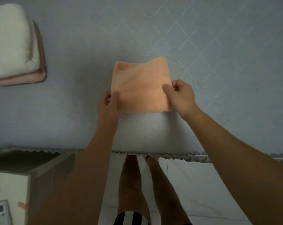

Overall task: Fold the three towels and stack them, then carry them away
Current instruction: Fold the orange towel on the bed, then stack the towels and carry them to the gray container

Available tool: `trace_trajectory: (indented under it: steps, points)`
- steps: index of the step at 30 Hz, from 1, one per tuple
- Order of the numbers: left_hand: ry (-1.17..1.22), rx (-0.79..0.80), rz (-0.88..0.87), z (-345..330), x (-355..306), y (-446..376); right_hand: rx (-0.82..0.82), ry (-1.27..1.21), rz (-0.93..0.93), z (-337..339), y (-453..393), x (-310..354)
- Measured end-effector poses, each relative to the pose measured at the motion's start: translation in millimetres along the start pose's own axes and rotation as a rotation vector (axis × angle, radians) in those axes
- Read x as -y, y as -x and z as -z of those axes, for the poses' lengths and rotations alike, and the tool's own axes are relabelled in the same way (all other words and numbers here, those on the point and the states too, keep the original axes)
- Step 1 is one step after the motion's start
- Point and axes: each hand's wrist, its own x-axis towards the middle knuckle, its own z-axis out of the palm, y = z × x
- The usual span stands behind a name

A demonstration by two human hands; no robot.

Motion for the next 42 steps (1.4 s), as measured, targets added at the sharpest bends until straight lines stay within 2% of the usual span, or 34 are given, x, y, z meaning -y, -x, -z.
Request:
trace_trajectory:
  steps: [3, 6, 10, 14, 17, 19, 21, 23, 26, 28, 31, 34, 36, 39, 42]
  points:
    - [-0.172, -0.057, 0.067, 0, 15, 16, 0.062, 0.135, -0.114, -8, 12, -15]
    - [-0.325, 0.012, 0.189, -2, 24, 14, 0.145, 0.22, -0.255, -9, 13, -27]
    - [-0.442, 0.017, 0.064, -3, 8, -14, 0.078, 0.143, -0.159, -9, 4, -12]
    - [-0.563, 0.11, -0.041, -10, -10, -30, 0.048, 0.058, -0.136, -11, -7, 6]
    - [-0.35, 0.079, 0.011, -7, -15, -25, -0.009, 0.002, -0.086, -10, -3, 8]
    - [-0.26, 0.061, -0.029, -1, -13, -19, -0.084, -0.019, -0.041, -10, 5, 0]
    - [-0.384, 0.08, -0.087, 2, -5, -18, -0.079, 0.018, -0.074, -12, 10, -13]
    - [-0.548, 0.096, -0.098, -1, 7, -21, -0.007, 0.097, -0.191, -16, 9, -25]
    - [-0.632, 0.035, -0.006, -7, 18, -28, 0.042, 0.169, -0.24, -19, 4, -32]
    - [-0.535, 0.001, 0.061, -7, 20, -30, 0.082, 0.1, -0.239, -17, 4, -29]
    - [-0.31, 0.093, 0.254, 0, 16, -26, 0.192, -0.049, -0.353, -8, 11, -24]
    - [-0.143, 0.352, 0.546, 17, 18, -14, 0.282, -0.12, -0.446, 4, 23, -22]
    - [-0.028, 0.505, 0.658, 32, 16, -1, 0.292, -0.167, -0.465, 9, 33, -17]
    - [0.186, 0.564, 0.667, 54, 12, 18, 0.323, -0.252, -0.506, 11, 53, 3]
    - [0.329, 0.509, 0.592, 83, -3, 24, 0.39, -0.292, -0.532, -5, 68, 40]
